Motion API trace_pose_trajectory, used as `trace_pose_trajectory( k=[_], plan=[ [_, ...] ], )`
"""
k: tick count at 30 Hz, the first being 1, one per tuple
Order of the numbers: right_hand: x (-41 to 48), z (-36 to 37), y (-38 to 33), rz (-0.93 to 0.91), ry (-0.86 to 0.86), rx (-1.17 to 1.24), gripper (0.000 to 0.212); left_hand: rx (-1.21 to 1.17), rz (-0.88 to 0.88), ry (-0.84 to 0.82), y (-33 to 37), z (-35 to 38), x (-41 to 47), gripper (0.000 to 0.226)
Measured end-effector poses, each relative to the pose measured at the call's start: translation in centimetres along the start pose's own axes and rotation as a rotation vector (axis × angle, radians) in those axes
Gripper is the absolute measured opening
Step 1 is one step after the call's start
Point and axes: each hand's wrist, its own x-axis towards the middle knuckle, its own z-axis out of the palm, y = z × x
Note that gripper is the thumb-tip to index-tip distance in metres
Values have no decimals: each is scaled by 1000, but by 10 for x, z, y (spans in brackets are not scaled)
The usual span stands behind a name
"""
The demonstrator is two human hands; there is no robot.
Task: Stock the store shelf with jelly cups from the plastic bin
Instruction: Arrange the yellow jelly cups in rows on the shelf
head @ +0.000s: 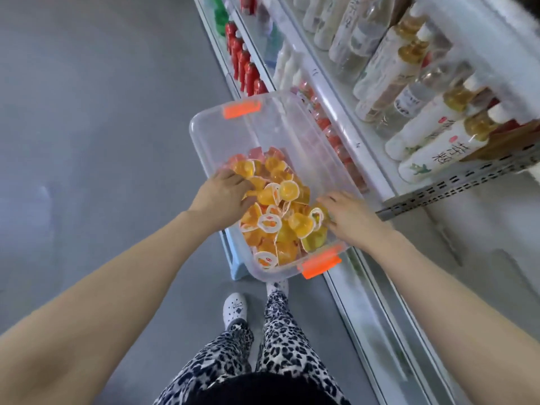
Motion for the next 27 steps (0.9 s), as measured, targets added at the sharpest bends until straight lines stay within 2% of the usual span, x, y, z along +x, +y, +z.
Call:
trace_pose_trajectory(
  k=[3, 5, 10, 14, 15, 17, 19, 21, 23, 27],
  plan=[
    [24, 10, 5, -33, -221, -70, 62, -8, -16, 8, 2, 3, 2, 42],
    [36, 19, 7, -78, -270, -89, 67, -10, -35, 3, 2, 3, 5, 44],
    [61, 38, 6, -62, -195, 118, 39, 18, -38, 18, -4, 10, 8, 42],
    [75, 38, 1, 103, -41, 253, 30, 51, -46, 10, -3, 11, 9, 38],
    [76, 35, 1, 121, -43, 272, 29, 64, -46, 1, -2, 11, 9, 37],
    [75, 27, 3, 100, -157, 240, 27, 69, -26, -19, 2, 10, 13, 37],
    [68, 22, 6, 56, -310, 207, 25, 21, 28, -50, 12, 11, 19, 40],
    [59, 22, 11, -4, -385, 176, 32, -31, 135, -87, 28, 15, 26, 41],
    [51, 24, 12, -27, -381, 157, 39, -31, 272, -132, 47, 26, 34, 42],
    [48, 23, 12, -30, -231, 106, 29, 117, 413, -305, 69, 51, 40, 42]
  ],
)
